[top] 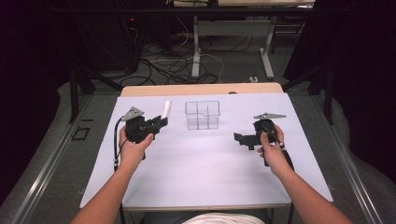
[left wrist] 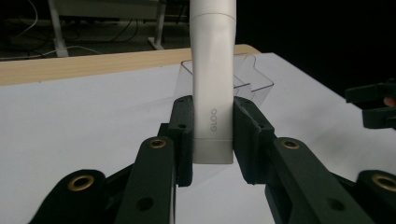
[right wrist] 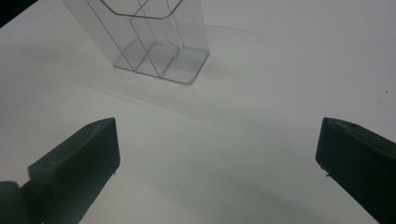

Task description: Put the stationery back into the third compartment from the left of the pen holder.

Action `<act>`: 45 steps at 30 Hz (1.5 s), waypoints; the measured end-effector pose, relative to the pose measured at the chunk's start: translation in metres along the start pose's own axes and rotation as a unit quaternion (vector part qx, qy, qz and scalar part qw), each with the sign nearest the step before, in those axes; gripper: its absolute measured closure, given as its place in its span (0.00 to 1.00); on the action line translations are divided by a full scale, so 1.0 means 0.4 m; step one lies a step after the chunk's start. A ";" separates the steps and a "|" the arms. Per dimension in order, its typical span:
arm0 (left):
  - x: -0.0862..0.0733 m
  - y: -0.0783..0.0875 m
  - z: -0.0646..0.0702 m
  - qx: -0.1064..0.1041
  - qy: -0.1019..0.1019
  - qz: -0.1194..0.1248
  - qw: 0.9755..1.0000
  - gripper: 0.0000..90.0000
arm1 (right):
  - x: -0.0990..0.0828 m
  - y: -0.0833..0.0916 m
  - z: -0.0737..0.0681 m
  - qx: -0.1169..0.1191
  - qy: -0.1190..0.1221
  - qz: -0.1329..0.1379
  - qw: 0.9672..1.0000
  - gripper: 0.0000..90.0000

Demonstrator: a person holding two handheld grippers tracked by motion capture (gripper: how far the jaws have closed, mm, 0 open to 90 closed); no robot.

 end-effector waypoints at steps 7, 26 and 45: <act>-0.012 -0.011 0.035 -0.007 0.008 0.017 1.000 0.79 | 0.033 -0.014 -0.032 0.008 -0.003 0.001 1.000 0.00; -0.068 -0.043 0.078 -0.025 0.007 0.004 1.000 0.79 | 0.074 -0.035 -0.121 0.025 -0.036 0.024 0.999 0.01; -0.106 -0.086 0.127 -0.047 0.012 -0.018 0.999 0.79 | 0.079 -0.051 -0.169 0.052 -0.079 0.029 0.995 0.19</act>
Point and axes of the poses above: each handheld gripper's, and its own axes: y roughly backward along the jaws, x roughly out of its top, z roughly to its right, the point moved 8 cm from there along -y, roughly forward along the jaws, and after that the axes turned 3 degrees about y, right-handed, at the moved point
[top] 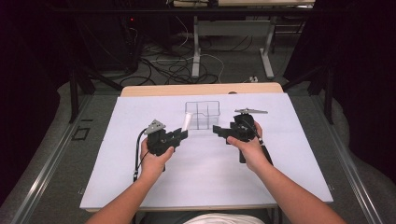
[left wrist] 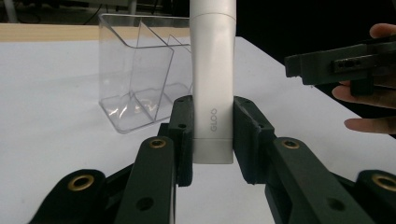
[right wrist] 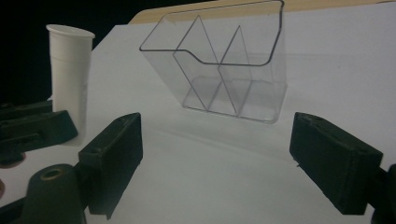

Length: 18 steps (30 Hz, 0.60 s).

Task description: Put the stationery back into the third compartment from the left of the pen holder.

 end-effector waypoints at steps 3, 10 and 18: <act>-0.003 -0.009 0.011 -0.003 -0.003 0.001 1.000 0.79 | 0.003 -0.004 -0.013 0.014 -0.017 0.010 1.000 0.19; -0.015 -0.025 0.028 -0.008 -0.005 -0.009 1.000 0.79 | 0.004 -0.014 -0.028 0.027 -0.037 0.013 0.999 0.20; -0.031 -0.043 0.044 -0.014 -0.009 -0.021 1.000 0.79 | -0.009 -0.020 -0.029 0.028 -0.055 -0.009 0.998 0.24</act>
Point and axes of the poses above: each handheld gripper's, and its own axes: y roughly backward along the jaws, x roughly out of its top, z roughly to its right, the point moved 8 cm from there along -y, roughly forward along the jaws, and after that the axes turned 3 degrees about y, right-handed, at the moved point
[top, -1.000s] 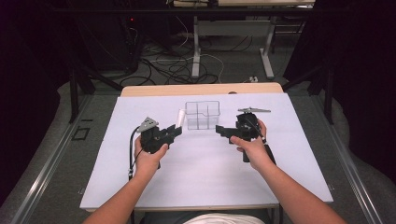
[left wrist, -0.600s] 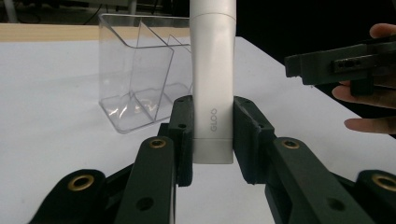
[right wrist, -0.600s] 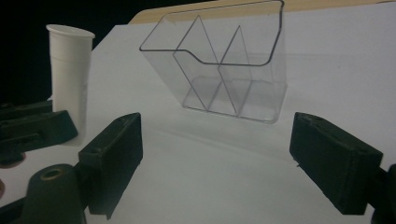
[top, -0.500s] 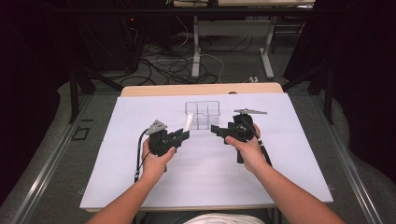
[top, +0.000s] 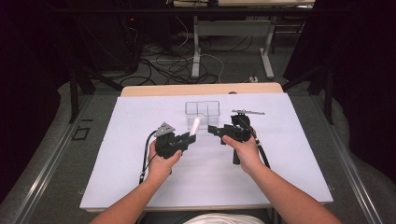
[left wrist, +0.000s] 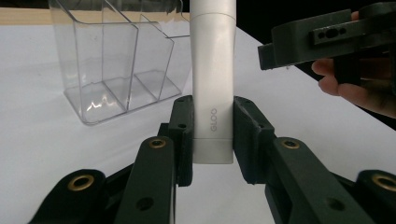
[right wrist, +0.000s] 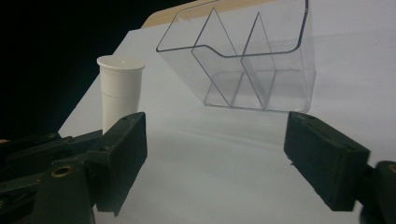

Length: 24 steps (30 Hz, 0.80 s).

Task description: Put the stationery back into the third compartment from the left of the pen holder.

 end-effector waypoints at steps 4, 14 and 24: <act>-0.006 -0.011 0.011 -0.004 -0.001 -0.004 1.000 0.79 | -0.006 -0.005 -0.003 0.004 -0.004 -0.004 1.000 0.26; -0.017 -0.026 0.031 -0.014 -0.002 -0.014 1.000 0.79 | -0.014 -0.014 -0.014 0.032 -0.046 -0.005 0.998 0.36; -0.030 -0.039 0.032 -0.019 0.004 -0.024 1.000 0.79 | -0.024 -0.022 -0.023 0.061 -0.071 0.000 0.996 0.45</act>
Point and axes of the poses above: each handheld gripper's, and its own axes: y roughly backward along the jaws, x roughly out of its top, z roughly to its right, the point moved 8 cm from there along -y, roughly forward along the jaws, and after that the axes turned 3 degrees about y, right-handed, at the moved point
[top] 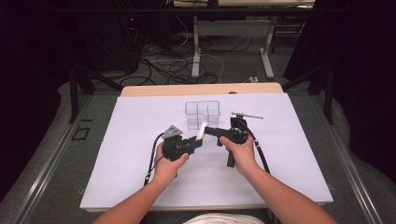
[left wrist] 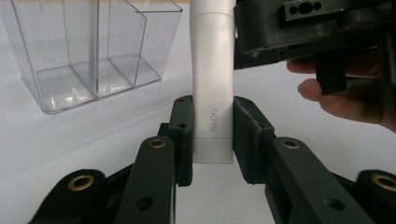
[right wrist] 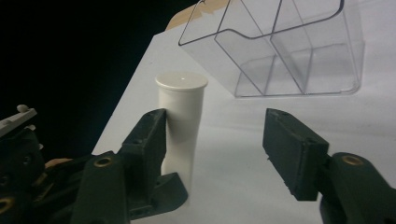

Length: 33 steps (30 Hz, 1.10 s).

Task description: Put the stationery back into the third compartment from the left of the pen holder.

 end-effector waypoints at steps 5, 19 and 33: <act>-0.005 -0.005 0.006 -0.006 -0.004 -0.008 1.000 0.79 | -0.006 -0.003 -0.006 0.001 -0.002 -0.007 1.000 0.46; -0.008 -0.016 0.046 -0.027 -0.012 -0.009 1.000 0.79 | -0.017 -0.018 -0.014 0.011 -0.015 -0.017 1.000 0.58; -0.013 -0.020 0.054 -0.034 -0.020 -0.015 0.999 0.79 | -0.022 -0.018 -0.013 0.022 -0.045 -0.035 0.998 0.73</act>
Point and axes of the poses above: each handheld gripper's, and its own axes: y roughly backward along the jaws, x roughly out of its top, z roughly to its right, the point moved 8 cm from there along -y, roughly forward along the jaws, and after that the axes turned 3 degrees about y, right-handed, at the moved point
